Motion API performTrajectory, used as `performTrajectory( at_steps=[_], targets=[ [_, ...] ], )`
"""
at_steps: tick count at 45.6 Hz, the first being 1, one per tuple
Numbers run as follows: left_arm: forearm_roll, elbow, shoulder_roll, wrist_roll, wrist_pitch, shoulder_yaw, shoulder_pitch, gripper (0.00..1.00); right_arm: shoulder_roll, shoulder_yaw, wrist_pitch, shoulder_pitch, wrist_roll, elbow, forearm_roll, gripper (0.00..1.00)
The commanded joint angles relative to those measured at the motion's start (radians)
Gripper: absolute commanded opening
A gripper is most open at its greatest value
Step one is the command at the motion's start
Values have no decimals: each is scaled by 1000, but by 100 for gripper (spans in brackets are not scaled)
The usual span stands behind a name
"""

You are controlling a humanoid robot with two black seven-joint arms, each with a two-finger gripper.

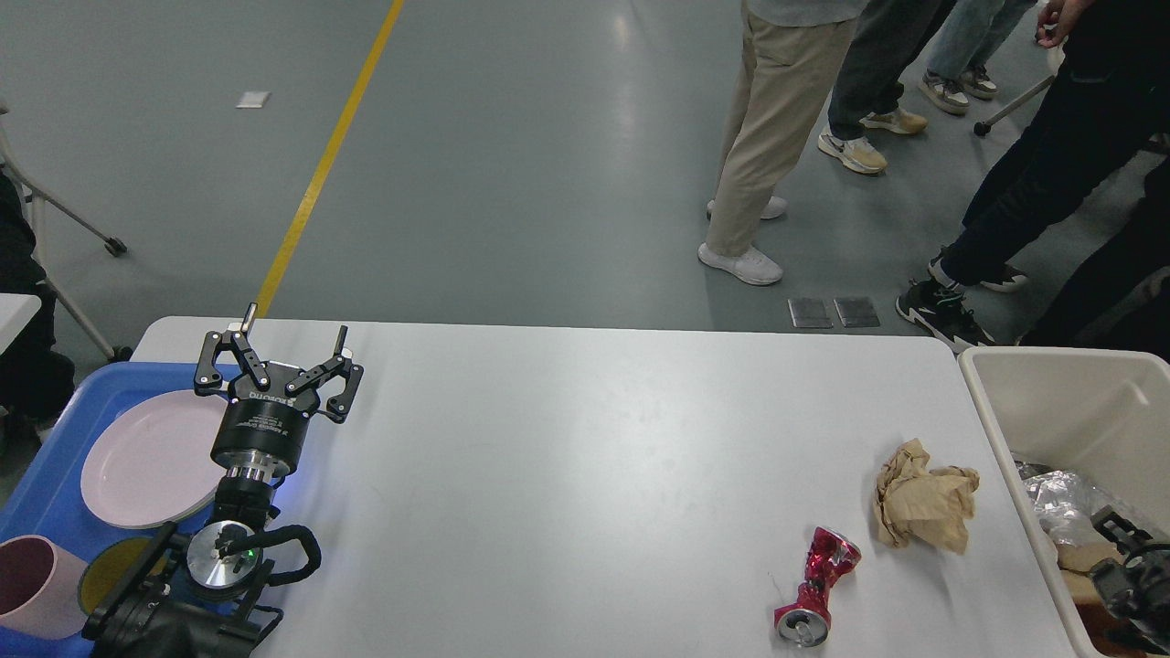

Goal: Tidy desktop
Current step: 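Lift the paper cup and drop it into the white bin, then move the right gripper out of the bin toward the crumpled paper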

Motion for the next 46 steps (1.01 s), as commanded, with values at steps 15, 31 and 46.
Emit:
performTrajectory(
  at_steps=[15, 31, 46],
  targets=[
    [0, 0, 0, 0, 0, 0, 0, 97, -64, -122, 450, 352, -31, 85, -87, 100],
    [0, 0, 0, 0, 0, 0, 0, 97, -271, -250, 572, 1001, -261, 872, -219, 100],
    [0, 0, 0, 0, 0, 0, 0, 97, -58, -455, 675, 1518, -290, 1368, -121, 100]
  ],
)
